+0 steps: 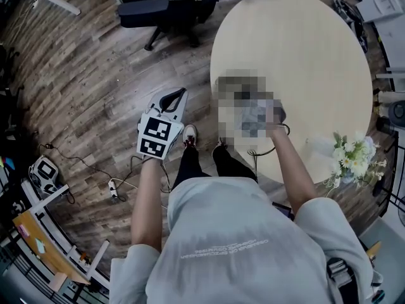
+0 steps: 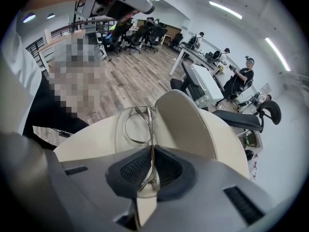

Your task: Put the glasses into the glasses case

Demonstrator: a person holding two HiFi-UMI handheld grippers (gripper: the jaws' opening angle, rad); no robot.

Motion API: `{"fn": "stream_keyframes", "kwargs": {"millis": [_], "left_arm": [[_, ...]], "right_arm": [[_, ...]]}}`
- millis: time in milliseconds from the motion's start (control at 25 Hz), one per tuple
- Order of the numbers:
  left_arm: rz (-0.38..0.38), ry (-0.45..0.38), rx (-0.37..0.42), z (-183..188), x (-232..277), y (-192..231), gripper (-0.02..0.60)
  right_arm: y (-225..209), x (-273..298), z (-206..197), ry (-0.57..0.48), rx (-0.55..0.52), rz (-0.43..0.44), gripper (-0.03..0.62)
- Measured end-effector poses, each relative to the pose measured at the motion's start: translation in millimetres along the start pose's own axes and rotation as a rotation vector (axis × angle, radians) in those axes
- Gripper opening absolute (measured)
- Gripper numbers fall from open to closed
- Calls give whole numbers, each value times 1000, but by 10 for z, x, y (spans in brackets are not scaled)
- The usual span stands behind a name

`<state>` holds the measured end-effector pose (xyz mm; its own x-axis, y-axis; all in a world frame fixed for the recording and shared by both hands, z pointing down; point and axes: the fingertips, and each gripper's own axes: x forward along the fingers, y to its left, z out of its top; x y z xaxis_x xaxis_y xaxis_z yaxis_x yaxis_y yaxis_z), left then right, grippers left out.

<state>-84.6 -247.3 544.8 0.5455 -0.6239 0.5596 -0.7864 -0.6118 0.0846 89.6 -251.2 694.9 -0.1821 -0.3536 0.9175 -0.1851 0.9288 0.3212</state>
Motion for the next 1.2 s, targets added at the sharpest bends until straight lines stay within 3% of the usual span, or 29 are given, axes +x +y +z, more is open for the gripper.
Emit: {"fn": "stream_keyframes", "kwargs": {"millis": [240,440,840,1040,1200], "left_arm": [[8,3,-12,-67,-70,6,12],[13,2,-22,-100,-124,20,12],[1,-17,-17,-72,-154,-16,14],[2,-27,-14,-36,-191,-14,13],[4,-39,-5,-6,-209,3,13]], "right_arm": [[2,74,13,33,-66,-34,21],[17,46,10,22,-23,-18,84],[-194,-97,112,-13,-6,-108,149],[-371,-226,146,-47,51,-178,149],[-494,-353,122,-85,156,-221,141]]}}
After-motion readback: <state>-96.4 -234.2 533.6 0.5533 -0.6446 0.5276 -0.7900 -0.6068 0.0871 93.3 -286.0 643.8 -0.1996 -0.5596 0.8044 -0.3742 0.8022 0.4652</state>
